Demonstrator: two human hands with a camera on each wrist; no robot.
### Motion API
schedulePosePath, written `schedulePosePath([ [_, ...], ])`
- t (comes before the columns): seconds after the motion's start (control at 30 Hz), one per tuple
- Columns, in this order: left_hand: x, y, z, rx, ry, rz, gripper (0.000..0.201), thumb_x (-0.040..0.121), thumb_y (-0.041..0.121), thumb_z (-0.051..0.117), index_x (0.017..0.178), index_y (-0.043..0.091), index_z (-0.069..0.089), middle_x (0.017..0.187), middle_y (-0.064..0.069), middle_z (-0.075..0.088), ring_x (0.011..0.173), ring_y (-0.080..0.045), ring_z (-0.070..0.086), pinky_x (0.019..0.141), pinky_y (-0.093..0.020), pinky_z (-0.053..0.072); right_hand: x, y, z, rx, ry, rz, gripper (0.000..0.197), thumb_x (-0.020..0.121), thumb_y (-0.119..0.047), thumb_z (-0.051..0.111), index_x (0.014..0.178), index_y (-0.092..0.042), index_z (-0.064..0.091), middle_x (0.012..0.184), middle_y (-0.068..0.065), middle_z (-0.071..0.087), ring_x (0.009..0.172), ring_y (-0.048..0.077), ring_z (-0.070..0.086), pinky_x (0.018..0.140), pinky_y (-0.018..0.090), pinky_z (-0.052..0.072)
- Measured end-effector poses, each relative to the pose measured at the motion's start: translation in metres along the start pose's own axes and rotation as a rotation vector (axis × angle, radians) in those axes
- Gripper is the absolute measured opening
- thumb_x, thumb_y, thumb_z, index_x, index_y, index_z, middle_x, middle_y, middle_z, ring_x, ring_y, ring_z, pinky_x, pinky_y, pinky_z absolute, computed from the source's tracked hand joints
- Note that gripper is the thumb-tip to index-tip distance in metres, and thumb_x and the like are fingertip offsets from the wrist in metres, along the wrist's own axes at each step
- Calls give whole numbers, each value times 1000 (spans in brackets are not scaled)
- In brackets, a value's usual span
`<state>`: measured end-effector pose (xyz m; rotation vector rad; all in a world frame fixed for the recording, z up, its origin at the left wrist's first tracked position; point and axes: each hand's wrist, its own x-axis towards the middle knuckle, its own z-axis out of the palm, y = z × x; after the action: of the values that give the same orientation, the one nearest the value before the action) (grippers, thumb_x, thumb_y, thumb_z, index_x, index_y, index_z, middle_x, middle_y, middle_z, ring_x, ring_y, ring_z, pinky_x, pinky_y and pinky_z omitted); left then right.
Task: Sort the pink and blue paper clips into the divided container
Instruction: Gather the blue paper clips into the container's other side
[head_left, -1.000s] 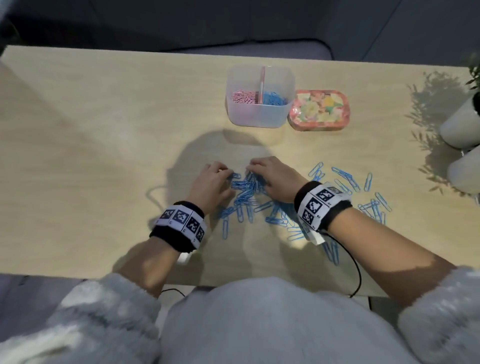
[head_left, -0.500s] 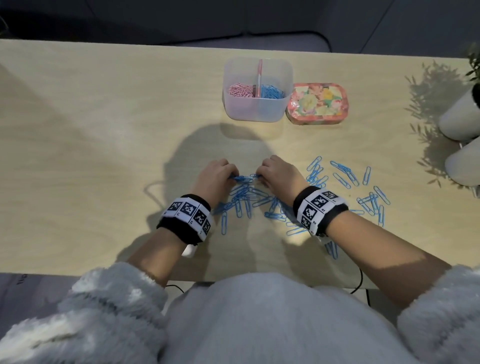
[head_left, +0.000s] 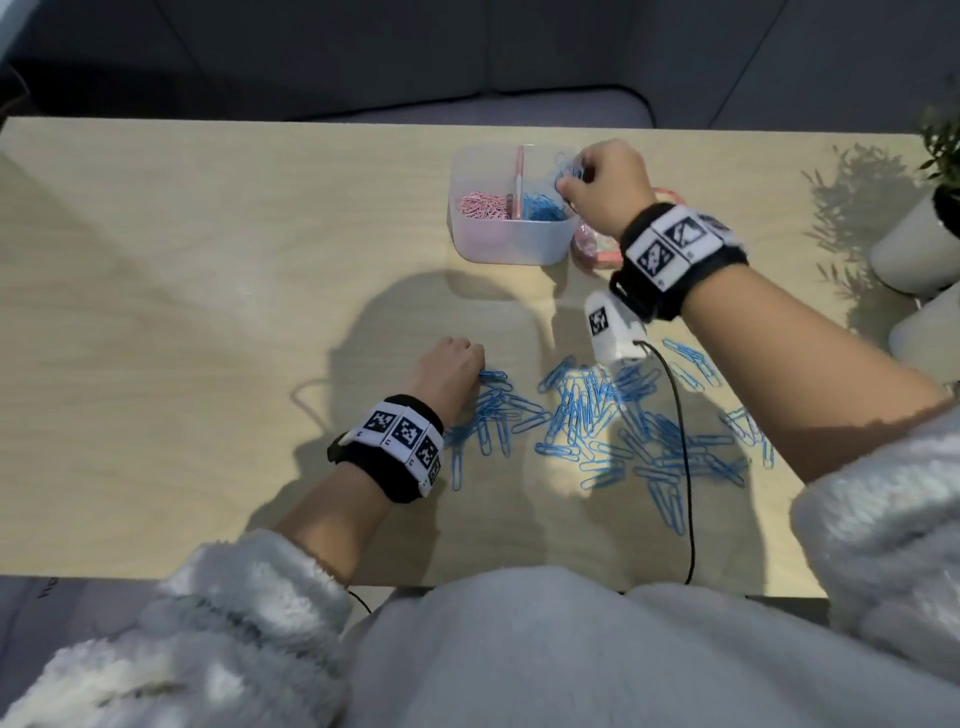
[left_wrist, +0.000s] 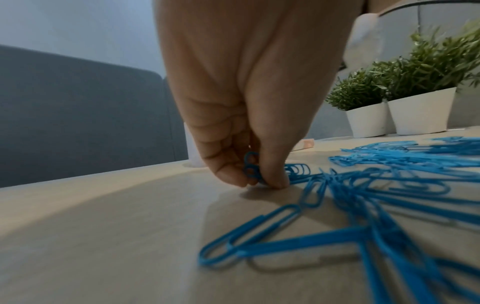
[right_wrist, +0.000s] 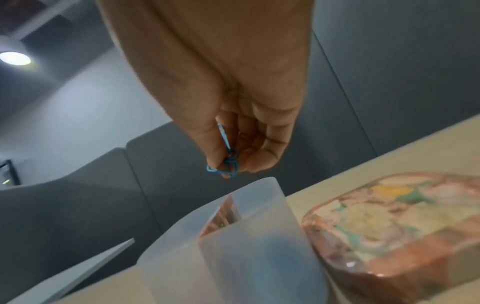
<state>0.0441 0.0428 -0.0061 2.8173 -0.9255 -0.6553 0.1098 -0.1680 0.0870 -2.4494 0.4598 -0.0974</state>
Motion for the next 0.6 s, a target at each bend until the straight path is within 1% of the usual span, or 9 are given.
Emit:
schedulePosePath([
  [0.07,2,1,0,40,-29,-6,25,91,9,49,114,1,50,119,-16,53,114,-31,46,92,-36,41,19,-5,3,55,-8,88,27,85,-18,60,94,7,66,94,17,67,85,26,58,74,35,46],
  [0.13,4,0,-1,82,-35,31,25,91,9,47,115,2,49,121,-15,53,114,-29,46,95,-34,38,30,-9,7,99,-17,154,21,82,-16,63,92,2,67,101,17,68,90,27,64,80,32,54],
  [0.23,4,-3,-2,124,-25,85,25,93,8,41,115,3,49,121,-13,53,113,-28,48,97,-33,34,36,-13,13,73,-52,197,25,84,-6,58,105,8,64,116,18,65,102,32,65,91,40,54],
  [0.27,4,-3,-2,117,-25,82,24,92,9,41,114,3,50,121,-13,53,112,-28,48,97,-33,34,34,-12,13,83,-38,193,28,85,-4,54,110,7,62,121,19,62,106,32,63,94,39,52],
  [0.33,5,-4,-4,29,-14,50,22,91,11,46,109,3,54,117,-15,55,110,-30,50,94,-35,37,23,-8,10,144,32,163,31,87,-4,48,114,-2,62,125,14,60,113,26,59,98,28,47],
  [0.4,8,-1,-15,-123,44,25,18,88,10,50,102,2,58,110,-17,58,105,-34,52,88,-38,39,2,-1,8,198,105,96,32,85,-2,45,110,-4,65,119,10,63,109,20,59,95,22,44],
  [0.5,24,11,-49,-288,211,46,17,89,13,55,99,0,60,105,-21,61,99,-33,56,82,-38,37,-37,19,11,224,105,-9,25,82,0,47,95,-2,69,93,7,67,83,18,59,75,23,46],
  [0.53,33,16,-64,-318,273,46,18,88,13,55,98,-1,60,105,-21,62,99,-33,56,81,-37,37,-50,29,14,227,88,-16,21,82,0,50,91,-2,69,86,5,65,79,16,57,72,23,44],
  [0.6,57,26,-92,-347,372,45,19,86,10,56,100,-1,61,108,-21,62,103,-31,55,82,-33,35,-73,49,19,230,69,21,17,83,0,52,87,-2,69,84,4,66,78,16,58,72,24,43],
])
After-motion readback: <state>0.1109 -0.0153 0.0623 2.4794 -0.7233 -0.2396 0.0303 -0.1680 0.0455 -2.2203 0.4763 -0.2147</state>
